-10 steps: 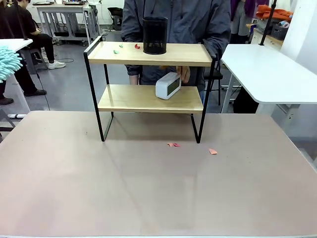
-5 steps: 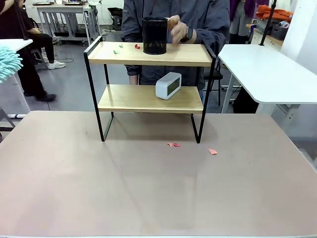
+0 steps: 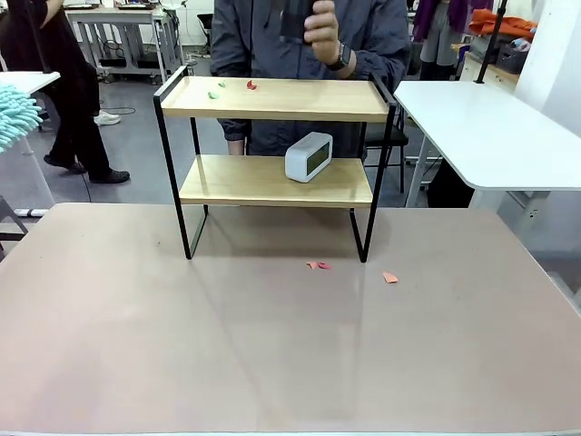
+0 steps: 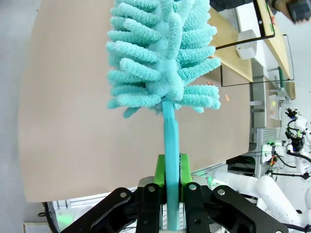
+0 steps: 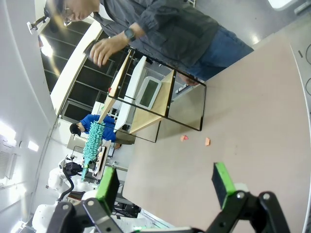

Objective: Clean the shelf.
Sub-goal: Clean the remaining tier of the Shelf with the Duster once objects are removed.

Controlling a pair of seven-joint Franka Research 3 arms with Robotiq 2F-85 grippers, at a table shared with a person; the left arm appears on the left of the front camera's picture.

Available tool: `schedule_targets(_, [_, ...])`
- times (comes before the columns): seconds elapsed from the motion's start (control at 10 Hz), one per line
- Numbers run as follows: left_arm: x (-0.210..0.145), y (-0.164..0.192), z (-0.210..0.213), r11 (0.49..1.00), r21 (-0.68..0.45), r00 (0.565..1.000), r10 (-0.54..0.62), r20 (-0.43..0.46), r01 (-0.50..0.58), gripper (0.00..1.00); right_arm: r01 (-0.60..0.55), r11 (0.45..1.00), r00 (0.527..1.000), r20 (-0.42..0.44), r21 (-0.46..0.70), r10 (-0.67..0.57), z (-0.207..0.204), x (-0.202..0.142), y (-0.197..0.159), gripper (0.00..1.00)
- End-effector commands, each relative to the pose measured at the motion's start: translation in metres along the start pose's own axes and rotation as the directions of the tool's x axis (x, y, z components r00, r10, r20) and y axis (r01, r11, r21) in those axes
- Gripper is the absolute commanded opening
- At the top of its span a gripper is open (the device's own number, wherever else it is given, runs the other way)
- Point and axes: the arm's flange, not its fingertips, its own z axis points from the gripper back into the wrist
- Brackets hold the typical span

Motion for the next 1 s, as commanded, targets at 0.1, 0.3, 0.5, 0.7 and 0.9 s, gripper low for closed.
schedule_targets(0.1, [0.001, 0.000, 0.003, 1.000, 0.002, 1.000, -0.019, 0.003, 0.019, 0.12, -0.027, 0.999, 0.999, 0.023, 0.020, 0.027, -0.001, 0.003, 0.001, 1.00])
schedule_targets(0.3, [0.000, 0.000, 0.000, 1.000, 0.000, 1.000, 0.000, 0.000, 0.000, 0.12, -0.027, 0.999, 0.999, 0.023, 0.020, 0.027, -0.001, 0.003, 0.001, 1.00])
schedule_targets(0.5, [-0.012, -0.085, 0.019, 0.996, -0.015, 0.996, -0.093, 0.016, 0.093, 0.12, -0.027, 0.999, 0.999, 0.023, 0.020, 0.027, -0.001, 0.003, 0.001, 1.00])
schedule_targets(0.7, [-0.027, -0.194, 0.005, 0.963, -0.030, 0.963, -0.267, -0.021, 0.267, 0.12, -0.027, 0.999, 0.999, 0.023, 0.020, 0.027, -0.001, 0.003, 0.001, 1.00])
schedule_targets(0.9, [-0.035, -0.243, -0.037, 0.964, -0.026, 0.963, -0.265, -0.047, 0.264, 0.12, -0.027, 0.999, 0.999, 0.023, 0.020, 0.027, -0.001, 0.003, 0.001, 1.00])
